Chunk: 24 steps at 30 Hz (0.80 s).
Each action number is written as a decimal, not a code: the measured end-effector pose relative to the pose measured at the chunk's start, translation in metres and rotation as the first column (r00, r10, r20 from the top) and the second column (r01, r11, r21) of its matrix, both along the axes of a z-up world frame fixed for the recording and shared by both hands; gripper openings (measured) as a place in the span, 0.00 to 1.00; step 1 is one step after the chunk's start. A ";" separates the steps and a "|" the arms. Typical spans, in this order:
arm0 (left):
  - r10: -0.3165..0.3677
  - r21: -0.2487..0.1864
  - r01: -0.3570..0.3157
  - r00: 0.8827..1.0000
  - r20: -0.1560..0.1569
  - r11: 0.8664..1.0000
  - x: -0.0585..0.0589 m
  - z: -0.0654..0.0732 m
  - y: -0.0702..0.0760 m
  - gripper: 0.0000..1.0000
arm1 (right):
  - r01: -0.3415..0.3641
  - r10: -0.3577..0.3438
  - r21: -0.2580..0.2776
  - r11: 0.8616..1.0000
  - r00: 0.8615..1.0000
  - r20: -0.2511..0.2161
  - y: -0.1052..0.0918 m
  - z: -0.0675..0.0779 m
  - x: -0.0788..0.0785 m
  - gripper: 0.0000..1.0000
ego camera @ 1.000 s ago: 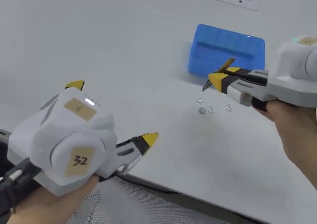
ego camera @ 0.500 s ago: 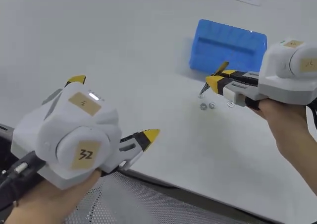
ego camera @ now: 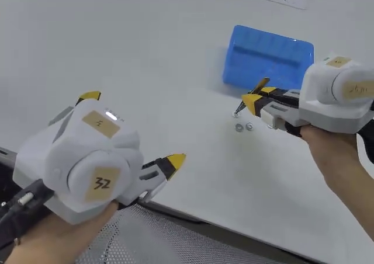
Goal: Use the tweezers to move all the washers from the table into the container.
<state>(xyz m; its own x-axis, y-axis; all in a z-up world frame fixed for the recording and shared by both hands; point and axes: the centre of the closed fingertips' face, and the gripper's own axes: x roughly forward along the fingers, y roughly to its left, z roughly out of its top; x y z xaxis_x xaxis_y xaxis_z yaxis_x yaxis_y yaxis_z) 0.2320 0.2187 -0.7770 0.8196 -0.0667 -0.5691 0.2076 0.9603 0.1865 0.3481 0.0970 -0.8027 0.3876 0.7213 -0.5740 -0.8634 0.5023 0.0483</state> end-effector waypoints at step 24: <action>-0.024 -0.021 0.024 1.000 0.001 0.999 -0.001 0.000 -0.006 0.98 | 0.080 -0.082 0.090 0.993 0.997 0.016 -0.006 0.052 0.021 0.03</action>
<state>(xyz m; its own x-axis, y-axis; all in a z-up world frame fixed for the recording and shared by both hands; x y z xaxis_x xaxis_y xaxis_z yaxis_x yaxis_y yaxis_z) 0.2314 0.2131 -0.7768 0.8177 -0.0984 -0.5671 0.2307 0.9587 0.1663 0.3694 0.0911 -0.7507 0.4571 0.7350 -0.5008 -0.8214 0.5648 0.0792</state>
